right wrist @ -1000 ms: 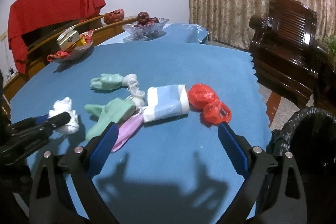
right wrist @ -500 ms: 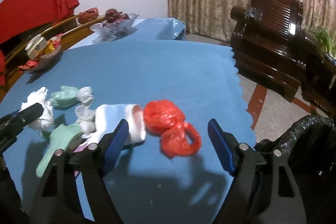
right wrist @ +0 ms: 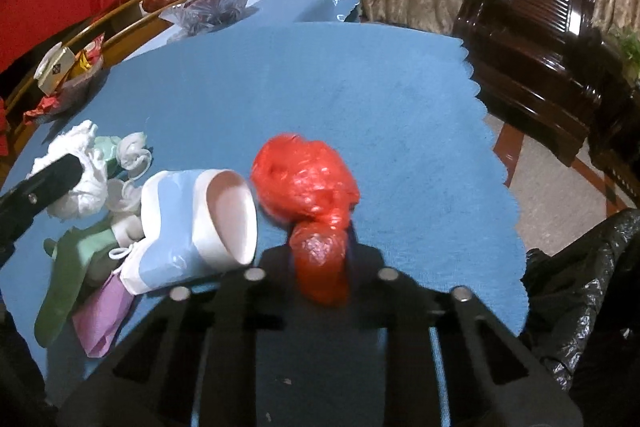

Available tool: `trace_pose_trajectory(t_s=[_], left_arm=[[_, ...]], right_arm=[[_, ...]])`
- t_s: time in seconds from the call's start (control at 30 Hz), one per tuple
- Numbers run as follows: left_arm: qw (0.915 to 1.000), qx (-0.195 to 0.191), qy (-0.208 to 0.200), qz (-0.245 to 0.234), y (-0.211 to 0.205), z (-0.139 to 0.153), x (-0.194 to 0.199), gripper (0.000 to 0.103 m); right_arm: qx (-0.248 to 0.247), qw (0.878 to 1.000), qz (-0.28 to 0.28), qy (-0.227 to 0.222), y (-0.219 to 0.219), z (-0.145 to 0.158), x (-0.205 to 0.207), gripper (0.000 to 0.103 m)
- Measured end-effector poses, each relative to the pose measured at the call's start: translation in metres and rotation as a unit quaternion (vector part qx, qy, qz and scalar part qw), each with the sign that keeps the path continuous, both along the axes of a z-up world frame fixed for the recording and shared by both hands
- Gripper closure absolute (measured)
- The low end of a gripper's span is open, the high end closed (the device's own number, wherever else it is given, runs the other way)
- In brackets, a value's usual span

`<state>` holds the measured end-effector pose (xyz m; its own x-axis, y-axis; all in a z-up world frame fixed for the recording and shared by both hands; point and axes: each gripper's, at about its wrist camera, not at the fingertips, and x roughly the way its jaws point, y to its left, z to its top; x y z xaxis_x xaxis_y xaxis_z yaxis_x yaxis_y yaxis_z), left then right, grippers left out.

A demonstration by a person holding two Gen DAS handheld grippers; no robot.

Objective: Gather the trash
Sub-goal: 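Carry the tissue in the left tool and red bag in the right tool over the bin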

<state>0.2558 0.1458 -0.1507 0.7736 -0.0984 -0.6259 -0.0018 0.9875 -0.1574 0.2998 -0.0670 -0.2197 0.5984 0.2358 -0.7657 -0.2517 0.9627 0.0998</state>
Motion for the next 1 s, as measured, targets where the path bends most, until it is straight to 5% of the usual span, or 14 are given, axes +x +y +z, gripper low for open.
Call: trace_pose_trajectory(t_s=[0.57, 1.0], left_arm=[[0.9992, 0.011, -0.029, -0.024, -0.028, 0.04, -0.025, 0.071], [0.9938, 0.003, -0.064, -0.091, -0.096, 0.081, -0.066, 0.071]], right_arm=[[0.045, 0.996, -0.007, -0.082, -0.032, 0.081, -0.054, 0.092], [0.062, 0.988, -0.037, -0.134, -0.096, 0.137, -0.123, 0.092]])
